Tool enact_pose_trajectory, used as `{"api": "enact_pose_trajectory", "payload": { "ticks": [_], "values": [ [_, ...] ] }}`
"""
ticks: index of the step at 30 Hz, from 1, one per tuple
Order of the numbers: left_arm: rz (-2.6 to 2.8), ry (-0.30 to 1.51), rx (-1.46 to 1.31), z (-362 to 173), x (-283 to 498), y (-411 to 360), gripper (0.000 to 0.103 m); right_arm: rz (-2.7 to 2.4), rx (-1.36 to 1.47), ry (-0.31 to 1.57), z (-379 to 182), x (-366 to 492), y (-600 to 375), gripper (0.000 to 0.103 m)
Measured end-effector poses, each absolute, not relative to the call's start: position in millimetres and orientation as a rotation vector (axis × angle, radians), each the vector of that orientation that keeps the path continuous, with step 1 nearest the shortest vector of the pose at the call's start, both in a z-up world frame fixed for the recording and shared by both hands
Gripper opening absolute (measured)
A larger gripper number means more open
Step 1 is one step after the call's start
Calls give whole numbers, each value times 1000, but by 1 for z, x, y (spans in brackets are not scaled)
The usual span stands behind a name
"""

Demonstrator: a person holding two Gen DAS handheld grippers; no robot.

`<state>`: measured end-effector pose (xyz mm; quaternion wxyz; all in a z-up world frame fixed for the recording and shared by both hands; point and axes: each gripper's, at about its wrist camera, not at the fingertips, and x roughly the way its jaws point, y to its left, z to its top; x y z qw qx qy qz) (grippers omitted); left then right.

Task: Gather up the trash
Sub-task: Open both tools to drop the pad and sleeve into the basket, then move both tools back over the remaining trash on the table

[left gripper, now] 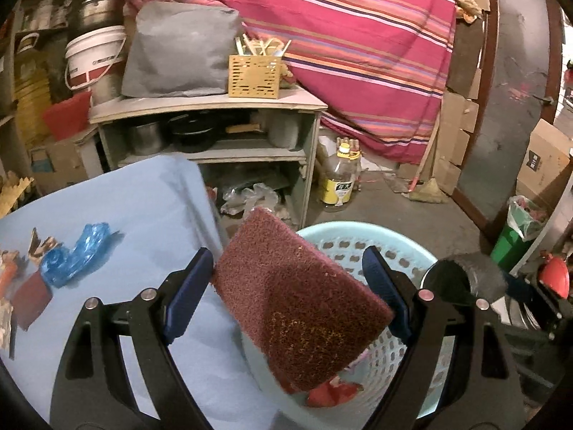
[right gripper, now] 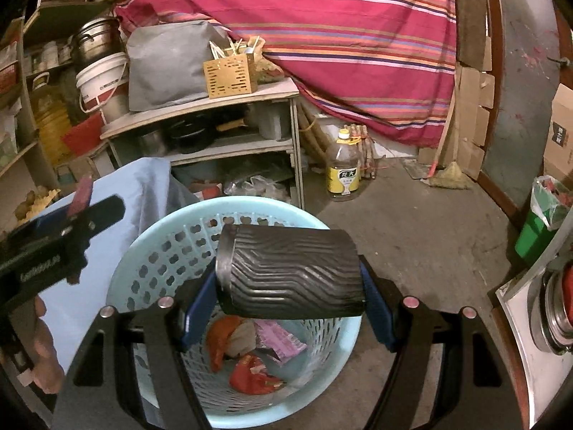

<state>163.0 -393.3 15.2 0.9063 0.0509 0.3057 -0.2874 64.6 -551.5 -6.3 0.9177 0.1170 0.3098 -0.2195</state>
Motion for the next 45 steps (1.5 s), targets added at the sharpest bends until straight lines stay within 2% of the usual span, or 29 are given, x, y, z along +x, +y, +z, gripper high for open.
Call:
{"api": "enact_pose_trajectory", "payload": {
  "ticks": [3,8,14,17,20,27,29,38,45],
  "values": [
    [-616,637,101,18,166,-399,84,-456,248,644,-7,64,-553,72],
    [-624,622,107,25,165,-401,93,-456,257,652,-9,65,-554,72],
    [-603,612,94,33,165,-380,96,-441,250,652,-8,70,-549,72],
    [-567,594,84,39,165,-355,97,-419,267,647,-7,76,-544,75],
    [-531,589,73,43,168,-327,97,-453,239,643,-4,83,-534,92],
    [-416,571,77,47,174,-248,97,-479,234,631,4,95,-512,92],
    [-364,576,76,43,178,-214,98,-483,231,614,7,96,-502,97],
    [-171,612,91,23,202,-98,98,-443,185,603,13,123,-448,98],
    [-106,653,62,4,220,-43,98,-406,144,635,7,153,-404,98]
  ]
}}
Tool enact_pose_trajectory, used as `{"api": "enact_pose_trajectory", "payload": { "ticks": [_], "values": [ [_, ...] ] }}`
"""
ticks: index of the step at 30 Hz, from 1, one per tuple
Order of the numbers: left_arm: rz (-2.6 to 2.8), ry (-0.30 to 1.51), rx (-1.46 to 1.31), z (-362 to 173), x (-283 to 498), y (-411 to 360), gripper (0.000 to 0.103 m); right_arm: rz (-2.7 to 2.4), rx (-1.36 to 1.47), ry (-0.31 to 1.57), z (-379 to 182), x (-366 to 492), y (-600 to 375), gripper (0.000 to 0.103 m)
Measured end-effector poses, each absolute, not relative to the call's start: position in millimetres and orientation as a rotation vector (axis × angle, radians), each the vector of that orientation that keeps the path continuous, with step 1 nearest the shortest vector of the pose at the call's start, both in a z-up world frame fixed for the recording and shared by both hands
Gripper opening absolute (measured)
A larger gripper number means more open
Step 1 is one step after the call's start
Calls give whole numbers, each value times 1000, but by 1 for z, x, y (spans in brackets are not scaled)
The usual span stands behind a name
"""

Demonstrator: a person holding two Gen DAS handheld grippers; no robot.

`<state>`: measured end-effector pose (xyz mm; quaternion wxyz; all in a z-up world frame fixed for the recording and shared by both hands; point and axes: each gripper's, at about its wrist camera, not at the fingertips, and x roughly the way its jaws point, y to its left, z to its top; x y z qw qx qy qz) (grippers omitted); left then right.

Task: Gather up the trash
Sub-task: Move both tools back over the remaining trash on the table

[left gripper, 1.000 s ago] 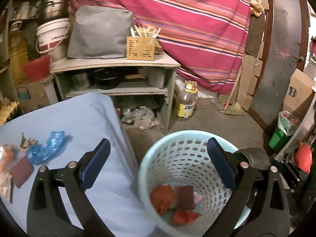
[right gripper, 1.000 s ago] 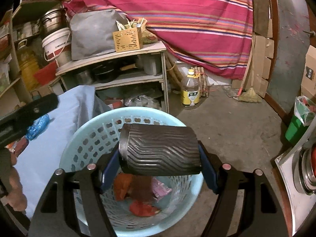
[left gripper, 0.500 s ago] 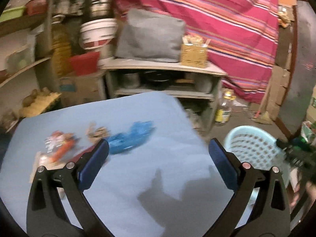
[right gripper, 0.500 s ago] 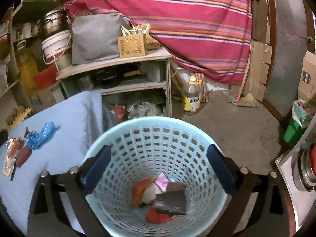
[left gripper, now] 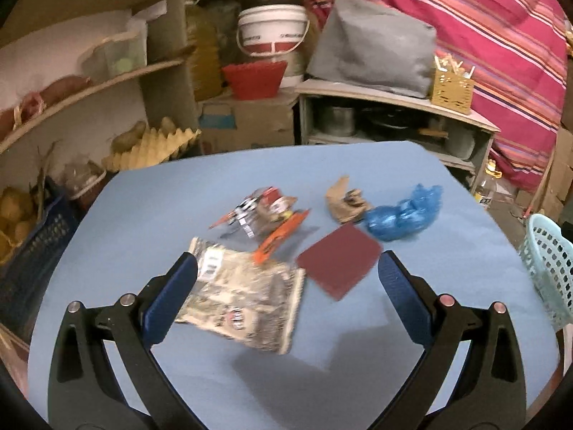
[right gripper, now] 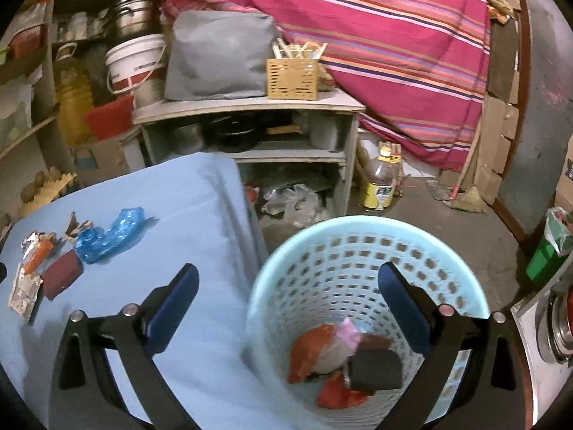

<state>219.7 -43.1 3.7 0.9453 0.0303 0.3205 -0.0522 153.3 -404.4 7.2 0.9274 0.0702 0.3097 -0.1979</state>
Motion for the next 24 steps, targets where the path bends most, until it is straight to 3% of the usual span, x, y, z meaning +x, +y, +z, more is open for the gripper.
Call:
{"api": "enact_pose_trajectory", "payload": {
  "ticks": [24],
  "values": [
    [-77,887,38,-71,262,21,98,-259,23,702,-9,214,-305,98]
  ]
}}
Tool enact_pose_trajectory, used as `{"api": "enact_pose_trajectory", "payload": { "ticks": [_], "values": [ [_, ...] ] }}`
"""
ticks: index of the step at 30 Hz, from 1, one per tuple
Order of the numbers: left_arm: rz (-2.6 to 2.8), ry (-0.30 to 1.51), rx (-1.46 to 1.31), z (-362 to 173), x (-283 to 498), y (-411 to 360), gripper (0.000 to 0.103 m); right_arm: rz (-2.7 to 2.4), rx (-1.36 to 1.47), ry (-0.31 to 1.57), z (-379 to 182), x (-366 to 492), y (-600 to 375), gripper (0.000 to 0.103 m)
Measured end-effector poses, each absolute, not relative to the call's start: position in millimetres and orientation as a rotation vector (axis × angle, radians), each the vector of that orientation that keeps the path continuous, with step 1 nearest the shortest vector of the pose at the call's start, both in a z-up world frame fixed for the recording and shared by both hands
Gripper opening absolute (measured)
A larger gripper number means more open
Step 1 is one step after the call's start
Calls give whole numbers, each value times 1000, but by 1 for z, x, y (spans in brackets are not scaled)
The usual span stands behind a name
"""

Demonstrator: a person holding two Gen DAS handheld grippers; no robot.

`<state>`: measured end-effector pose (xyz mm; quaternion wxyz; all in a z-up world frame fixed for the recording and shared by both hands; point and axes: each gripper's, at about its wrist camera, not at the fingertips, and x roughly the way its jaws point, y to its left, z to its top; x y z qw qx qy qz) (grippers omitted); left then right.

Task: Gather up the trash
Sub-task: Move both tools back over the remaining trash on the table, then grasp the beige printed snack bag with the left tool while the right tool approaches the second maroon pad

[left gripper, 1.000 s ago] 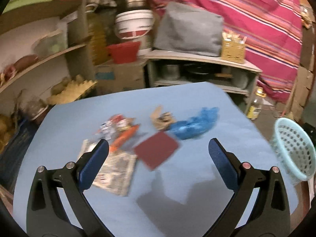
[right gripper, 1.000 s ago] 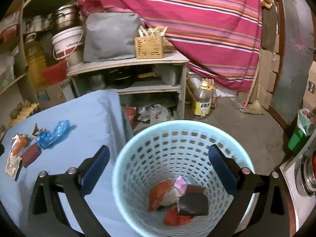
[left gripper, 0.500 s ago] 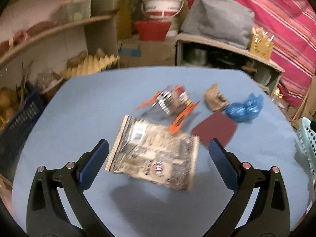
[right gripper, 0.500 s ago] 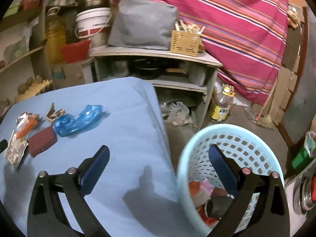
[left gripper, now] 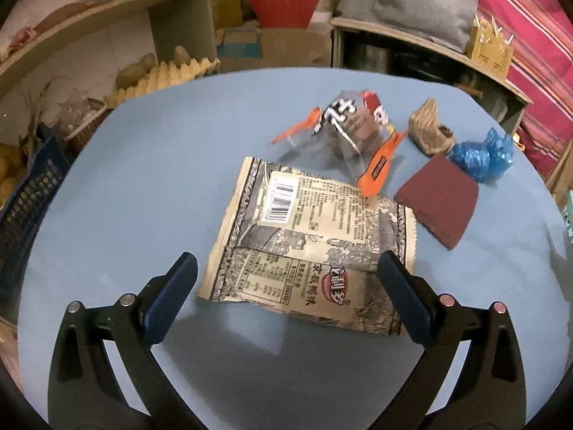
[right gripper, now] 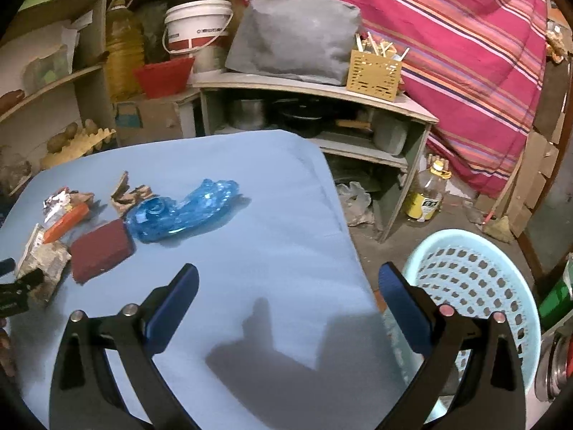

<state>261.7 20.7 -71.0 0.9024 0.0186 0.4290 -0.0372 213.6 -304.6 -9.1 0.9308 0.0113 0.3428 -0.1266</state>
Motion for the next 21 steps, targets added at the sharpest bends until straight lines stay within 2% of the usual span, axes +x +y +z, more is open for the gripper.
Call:
{"api": "enact_pose_trajectory", "payload": {
  "ticks": [8,21],
  "values": [
    [-118,906,-37,-73,267,26,98,-227,10,708,-12,222,-289,98],
    [-175,946,14,-80,273,6,98,-213,-4,720,-13,220,-287,98]
  ]
}}
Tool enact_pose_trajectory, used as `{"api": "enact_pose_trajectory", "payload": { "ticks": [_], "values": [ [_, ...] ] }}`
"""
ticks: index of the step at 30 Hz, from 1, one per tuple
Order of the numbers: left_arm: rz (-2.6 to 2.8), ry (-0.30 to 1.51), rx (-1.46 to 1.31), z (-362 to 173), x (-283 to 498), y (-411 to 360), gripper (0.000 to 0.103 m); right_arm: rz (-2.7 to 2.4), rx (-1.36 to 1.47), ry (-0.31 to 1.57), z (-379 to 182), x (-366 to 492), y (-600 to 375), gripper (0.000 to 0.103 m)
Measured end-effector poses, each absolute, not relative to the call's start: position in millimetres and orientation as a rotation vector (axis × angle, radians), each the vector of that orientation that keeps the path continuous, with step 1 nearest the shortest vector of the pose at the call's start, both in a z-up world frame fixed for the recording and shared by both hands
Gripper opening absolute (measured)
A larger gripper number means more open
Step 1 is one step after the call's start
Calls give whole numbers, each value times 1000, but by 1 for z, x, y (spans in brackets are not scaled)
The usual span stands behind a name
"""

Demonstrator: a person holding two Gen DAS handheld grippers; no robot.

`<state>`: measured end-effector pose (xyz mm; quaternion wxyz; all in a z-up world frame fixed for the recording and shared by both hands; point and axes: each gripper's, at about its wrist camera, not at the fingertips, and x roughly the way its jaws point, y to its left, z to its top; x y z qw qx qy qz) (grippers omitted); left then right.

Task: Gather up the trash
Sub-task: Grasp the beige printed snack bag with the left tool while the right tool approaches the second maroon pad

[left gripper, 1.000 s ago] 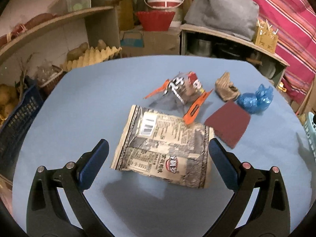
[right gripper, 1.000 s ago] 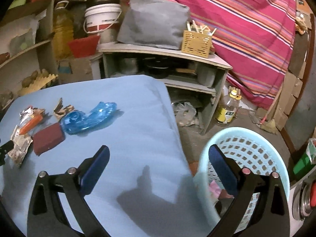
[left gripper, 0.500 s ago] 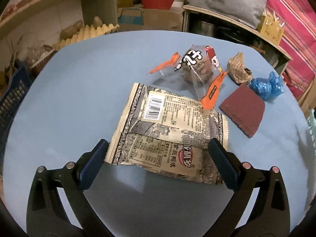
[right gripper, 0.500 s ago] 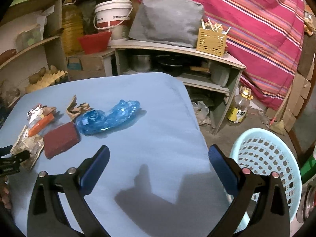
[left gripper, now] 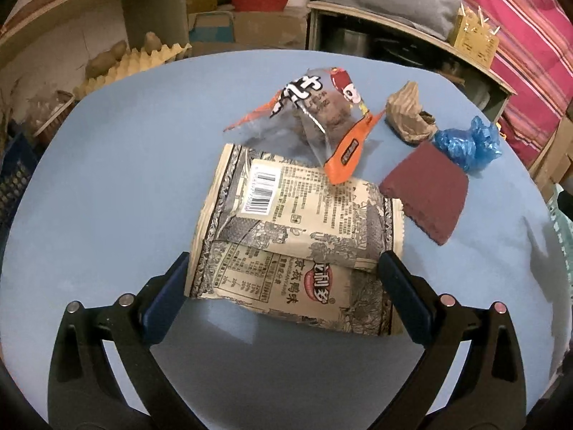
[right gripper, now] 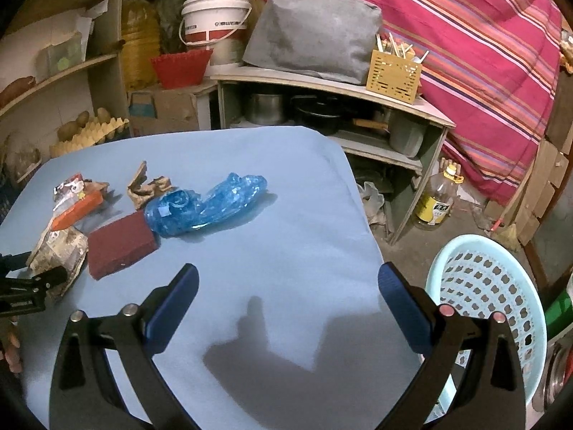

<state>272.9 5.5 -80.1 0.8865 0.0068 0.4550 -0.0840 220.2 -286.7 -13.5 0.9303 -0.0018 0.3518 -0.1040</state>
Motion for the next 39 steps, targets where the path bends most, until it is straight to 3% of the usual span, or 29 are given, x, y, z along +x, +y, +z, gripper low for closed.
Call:
{"api": "enact_pose_trajectory", "payload": {
  "ticks": [4,9,16,20,39],
  "values": [
    [-164,952,38,-82,274,4,97,-204,-2,727,-16,221,-285,98],
    [-157,934,52,-79,271,5,80,-194,-11,724,-15,221,-278,98],
    [-129,928,37,-74,271,24,33,-171,-22,725,-18,225,-262,98],
    [-144,936,-27,-72,273,40,16,-156,-38,720,-17,225,-251,98],
    [-84,822,-64,-38,252,90,12,6,-55,756,-33,240,-183,98]
  ]
}}
